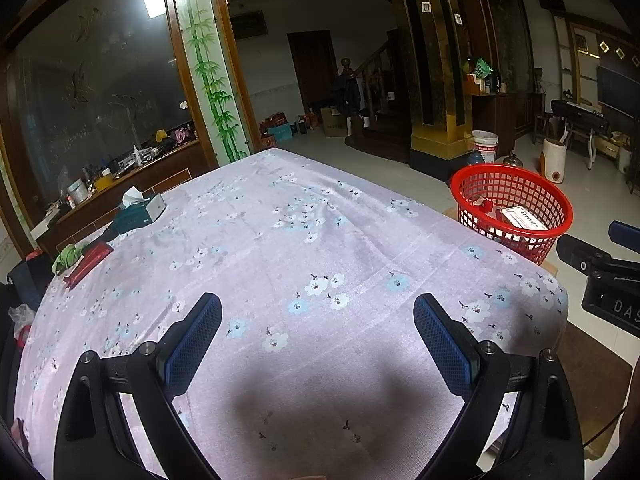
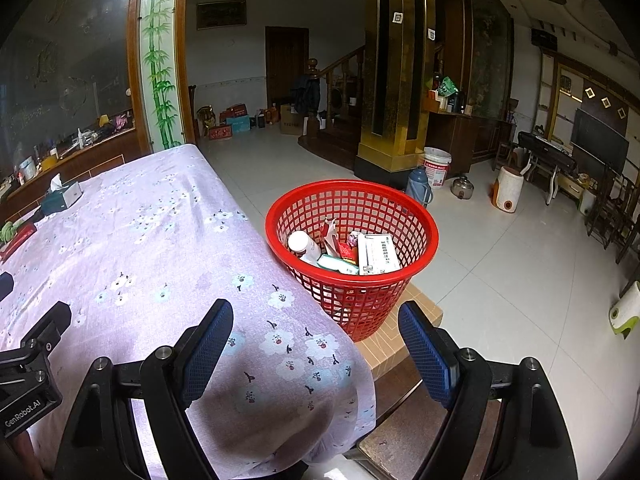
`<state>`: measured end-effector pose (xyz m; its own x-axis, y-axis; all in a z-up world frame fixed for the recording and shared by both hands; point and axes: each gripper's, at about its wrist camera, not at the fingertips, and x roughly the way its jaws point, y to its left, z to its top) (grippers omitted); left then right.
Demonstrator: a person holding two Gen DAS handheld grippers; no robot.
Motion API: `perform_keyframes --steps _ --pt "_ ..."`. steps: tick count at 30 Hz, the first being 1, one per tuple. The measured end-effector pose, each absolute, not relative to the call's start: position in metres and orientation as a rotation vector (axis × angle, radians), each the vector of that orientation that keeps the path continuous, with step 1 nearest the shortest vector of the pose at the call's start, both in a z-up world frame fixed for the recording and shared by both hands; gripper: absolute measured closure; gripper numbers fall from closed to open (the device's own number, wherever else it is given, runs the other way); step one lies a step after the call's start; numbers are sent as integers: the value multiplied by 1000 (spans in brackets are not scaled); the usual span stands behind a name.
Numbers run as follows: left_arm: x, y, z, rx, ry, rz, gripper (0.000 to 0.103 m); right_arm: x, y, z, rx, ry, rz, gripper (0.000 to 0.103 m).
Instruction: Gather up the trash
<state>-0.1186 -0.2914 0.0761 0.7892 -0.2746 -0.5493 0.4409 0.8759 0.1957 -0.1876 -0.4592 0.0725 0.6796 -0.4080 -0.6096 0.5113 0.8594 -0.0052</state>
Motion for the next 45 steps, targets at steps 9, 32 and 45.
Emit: perform_keyframes --steps 9,32,45 --pt "-119 -290 76 319 537 -392 7 -188 -459 73 169 641 -518 15" --pt "-73 -183 66 183 683 -199 7 -129 -411 64 140 735 -359 14" --pt "-16 -30 17 59 979 57 7 -4 -232 15 4 977 23 13"
